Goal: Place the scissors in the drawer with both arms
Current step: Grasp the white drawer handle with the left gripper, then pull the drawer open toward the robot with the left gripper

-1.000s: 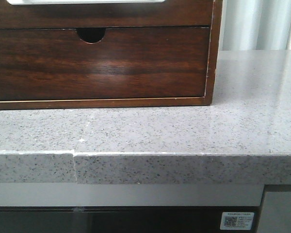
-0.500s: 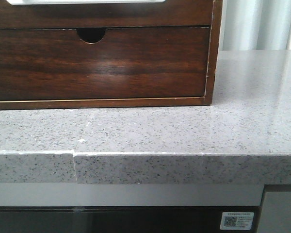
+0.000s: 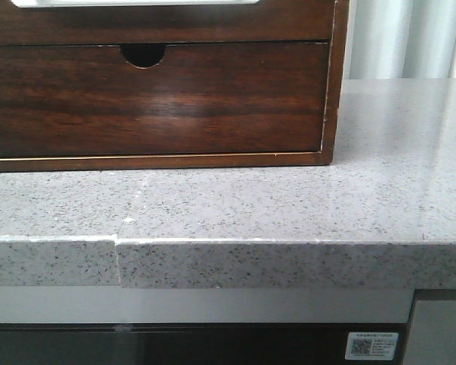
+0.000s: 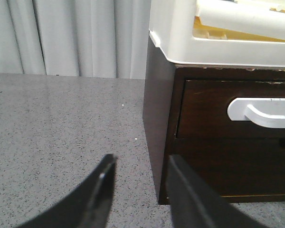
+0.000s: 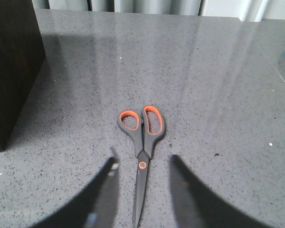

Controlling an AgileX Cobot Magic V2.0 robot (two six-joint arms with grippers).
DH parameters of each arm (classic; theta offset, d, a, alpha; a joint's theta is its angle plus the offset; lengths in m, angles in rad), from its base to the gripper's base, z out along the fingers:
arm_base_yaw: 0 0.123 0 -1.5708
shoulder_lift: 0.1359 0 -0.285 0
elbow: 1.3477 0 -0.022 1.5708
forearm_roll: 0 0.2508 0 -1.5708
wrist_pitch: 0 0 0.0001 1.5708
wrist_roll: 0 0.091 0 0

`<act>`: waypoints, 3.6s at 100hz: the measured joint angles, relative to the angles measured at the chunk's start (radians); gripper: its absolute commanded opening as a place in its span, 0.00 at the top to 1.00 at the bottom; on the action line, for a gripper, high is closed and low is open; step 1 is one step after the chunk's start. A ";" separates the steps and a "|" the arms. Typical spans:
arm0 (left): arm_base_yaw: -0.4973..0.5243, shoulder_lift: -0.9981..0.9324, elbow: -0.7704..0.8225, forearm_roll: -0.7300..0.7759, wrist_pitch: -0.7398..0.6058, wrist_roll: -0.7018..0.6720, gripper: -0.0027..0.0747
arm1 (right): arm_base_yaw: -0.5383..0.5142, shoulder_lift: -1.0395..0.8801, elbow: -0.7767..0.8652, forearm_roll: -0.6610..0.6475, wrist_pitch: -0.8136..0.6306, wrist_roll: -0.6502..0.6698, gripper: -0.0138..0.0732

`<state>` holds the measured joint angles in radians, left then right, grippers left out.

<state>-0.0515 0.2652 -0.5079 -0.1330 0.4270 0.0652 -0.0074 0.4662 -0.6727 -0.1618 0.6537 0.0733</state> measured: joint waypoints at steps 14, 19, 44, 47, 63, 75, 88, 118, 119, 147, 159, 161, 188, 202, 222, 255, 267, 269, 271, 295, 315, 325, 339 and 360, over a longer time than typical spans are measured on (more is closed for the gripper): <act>0.000 0.000 0.000 0.004 0.000 0.000 0.25 | 0.000 0.000 0.000 0.000 -0.024 0.000 0.29; 0.000 0.000 0.000 0.004 0.000 0.000 0.26 | 0.000 0.000 0.000 0.000 -0.024 0.000 0.29; 0.000 0.000 0.000 -0.045 -0.007 0.000 0.32 | 0.000 0.000 0.000 0.000 -0.026 0.000 0.29; 0.000 0.000 0.000 -0.082 -0.013 0.000 0.33 | 0.000 0.000 0.000 0.000 -0.026 0.000 0.29; 0.000 0.008 0.000 -0.377 -0.027 0.000 0.36 | 0.000 0.000 0.000 0.000 -0.031 0.000 0.29; 0.000 0.048 0.002 -0.593 -0.031 0.000 0.37 | 0.000 0.000 0.000 0.002 -0.037 0.000 0.29; 0.000 0.138 0.004 -0.760 -0.018 0.000 0.37 | 0.000 0.000 0.000 0.008 -0.037 0.000 0.29; 0.000 0.399 0.004 -1.112 0.018 0.164 0.37 | 0.000 0.000 0.000 0.028 -0.044 0.000 0.29; 0.000 0.405 0.004 -1.132 0.024 0.171 0.37 | 0.000 0.000 0.000 0.028 -0.044 0.000 0.29; 0.000 0.617 -0.042 -1.446 0.167 0.501 0.37 | 0.000 0.000 0.000 0.030 -0.045 0.000 0.29; 0.000 0.698 -0.063 -1.553 0.233 0.620 0.37 | 0.000 0.000 0.000 0.031 -0.045 0.000 0.29; 0.000 0.712 -0.067 -1.569 0.245 0.639 0.37 | 0.000 0.000 0.000 0.031 -0.045 0.000 0.29; 0.000 0.878 -0.130 -1.635 0.370 0.764 0.37 | 0.000 0.000 0.000 0.031 -0.047 0.000 0.29; 0.000 0.946 -0.168 -1.638 0.418 0.775 0.37 | 0.000 0.000 0.000 0.031 -0.047 0.000 0.29; 0.000 1.019 -0.211 -1.638 0.485 0.775 0.37 | 0.000 0.000 0.000 0.032 -0.047 0.000 0.29; 0.000 1.047 -0.242 -1.638 0.518 0.775 0.58 | 0.000 0.000 0.000 0.032 -0.047 0.000 0.29; 0.000 1.047 -0.242 -1.638 0.518 0.775 0.70 | 0.000 0.000 0.000 0.032 -0.047 0.000 0.29; 0.000 1.047 -0.242 -1.638 0.518 0.775 0.72 | 0.000 0.000 0.000 0.032 -0.047 0.000 0.29; 0.000 1.047 -0.242 -1.640 0.518 0.775 0.73 | 0.000 0.000 0.000 0.032 -0.047 0.000 0.29; 0.000 1.052 -0.242 -1.658 0.529 0.746 0.87 | 0.000 0.000 0.000 0.032 -0.047 0.000 0.29; 0.000 1.054 -0.240 -1.670 0.549 0.717 0.94 | 0.000 0.000 0.000 0.032 -0.047 0.000 0.29; 0.013 1.060 -0.239 -1.670 0.579 0.715 0.97 | 0.000 0.000 0.000 0.032 -0.047 0.000 0.29; 0.019 1.050 -0.222 -1.670 0.599 0.715 0.98 | 0.000 0.000 0.000 0.032 -0.047 0.000 0.29; 0.023 0.926 -0.120 -1.666 0.601 0.711 0.98 | 0.000 0.000 0.000 0.032 -0.047 0.000 0.29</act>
<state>-0.0285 1.1916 -0.6274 -1.7988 1.0281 0.7758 -0.0074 0.4662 -0.6727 -0.1296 0.6071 0.0733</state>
